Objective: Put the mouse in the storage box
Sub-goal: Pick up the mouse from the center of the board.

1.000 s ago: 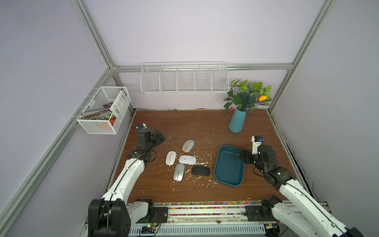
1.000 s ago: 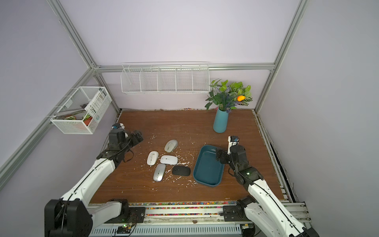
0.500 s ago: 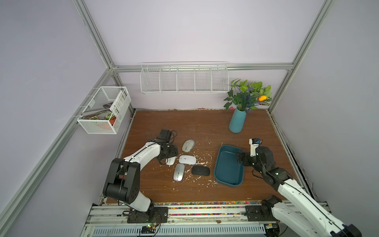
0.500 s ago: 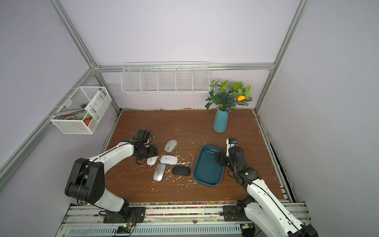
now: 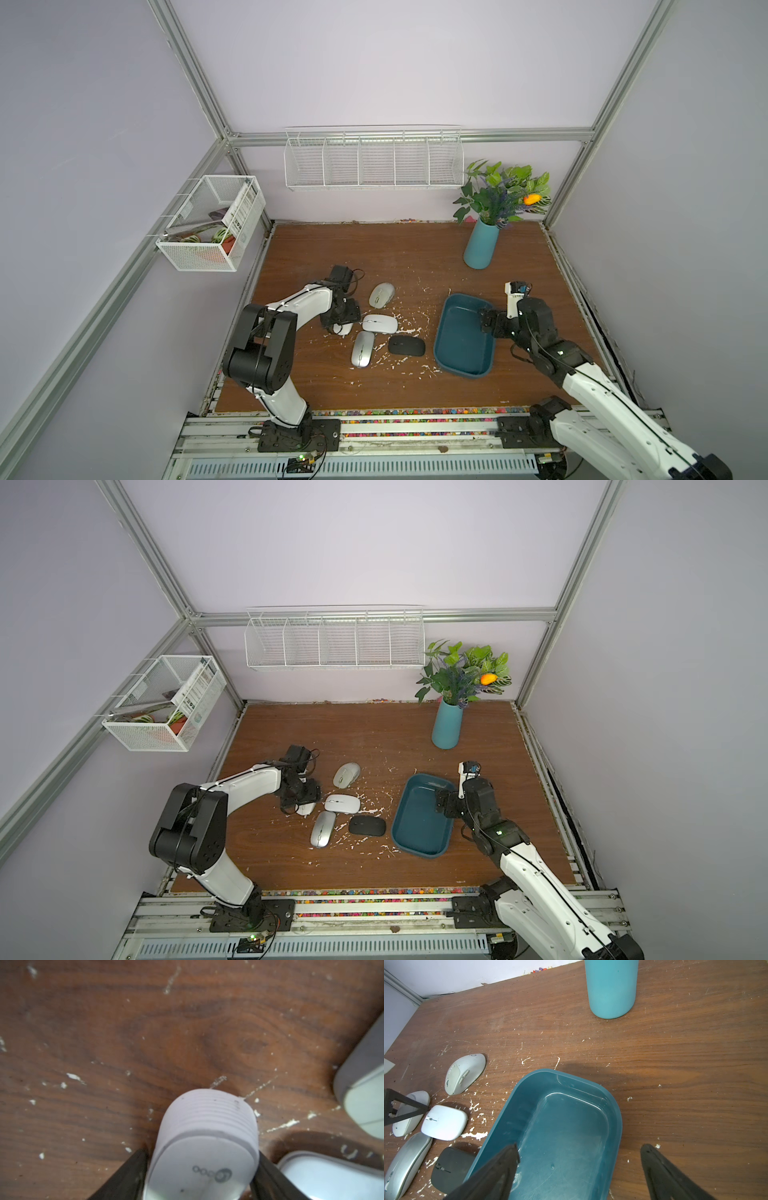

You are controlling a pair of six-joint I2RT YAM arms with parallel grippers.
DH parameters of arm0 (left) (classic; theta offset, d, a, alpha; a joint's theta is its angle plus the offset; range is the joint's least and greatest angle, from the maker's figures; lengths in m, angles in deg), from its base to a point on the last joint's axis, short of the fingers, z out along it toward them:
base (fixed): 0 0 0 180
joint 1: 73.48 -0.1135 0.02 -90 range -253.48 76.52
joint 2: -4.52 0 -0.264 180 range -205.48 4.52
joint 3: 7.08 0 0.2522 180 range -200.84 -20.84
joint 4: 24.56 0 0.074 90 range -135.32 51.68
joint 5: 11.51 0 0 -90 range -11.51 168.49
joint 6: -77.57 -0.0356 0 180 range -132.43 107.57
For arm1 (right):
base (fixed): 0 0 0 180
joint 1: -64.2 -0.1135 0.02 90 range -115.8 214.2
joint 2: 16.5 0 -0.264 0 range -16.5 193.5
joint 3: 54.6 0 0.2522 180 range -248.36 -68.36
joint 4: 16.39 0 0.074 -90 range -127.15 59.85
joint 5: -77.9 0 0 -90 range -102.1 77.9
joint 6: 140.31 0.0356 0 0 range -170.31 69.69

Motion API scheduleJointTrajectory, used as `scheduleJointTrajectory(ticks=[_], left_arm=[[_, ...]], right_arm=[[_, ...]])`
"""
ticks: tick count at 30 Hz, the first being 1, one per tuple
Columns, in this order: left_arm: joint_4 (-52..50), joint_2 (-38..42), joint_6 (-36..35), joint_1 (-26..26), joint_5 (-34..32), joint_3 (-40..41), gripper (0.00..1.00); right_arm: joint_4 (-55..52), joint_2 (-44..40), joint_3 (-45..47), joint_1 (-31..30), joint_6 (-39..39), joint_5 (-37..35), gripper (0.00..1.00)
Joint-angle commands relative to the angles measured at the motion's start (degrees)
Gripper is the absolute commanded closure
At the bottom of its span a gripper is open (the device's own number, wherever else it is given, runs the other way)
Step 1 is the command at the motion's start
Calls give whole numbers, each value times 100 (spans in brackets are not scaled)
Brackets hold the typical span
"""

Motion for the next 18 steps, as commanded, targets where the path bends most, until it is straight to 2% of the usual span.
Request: scheduleJointTrajectory(ticks=[1, 2, 9, 10, 12, 18], left_arm=[[-40, -311, -25, 86, -277, -51, 26], [-55, -371, -6, 99, -348, -65, 26], [-158, -503, 55, 169, -367, -200, 54], [-155, -388, 64, 168, -362, -185, 60], [-189, -42, 82, 167, -346, -195, 63], [-230, 1555, -524, 514, 539, -599, 65]], right_arm=[[88, -58, 96, -32, 98, 41, 4], [90, -60, 96, -37, 98, 32, 4], [119, -67, 114, -38, 116, 22, 4], [116, -63, 114, -39, 117, 29, 4], [128, -62, 105, -32, 116, 39, 4], [-46, -23, -108, -34, 113, 377, 4]])
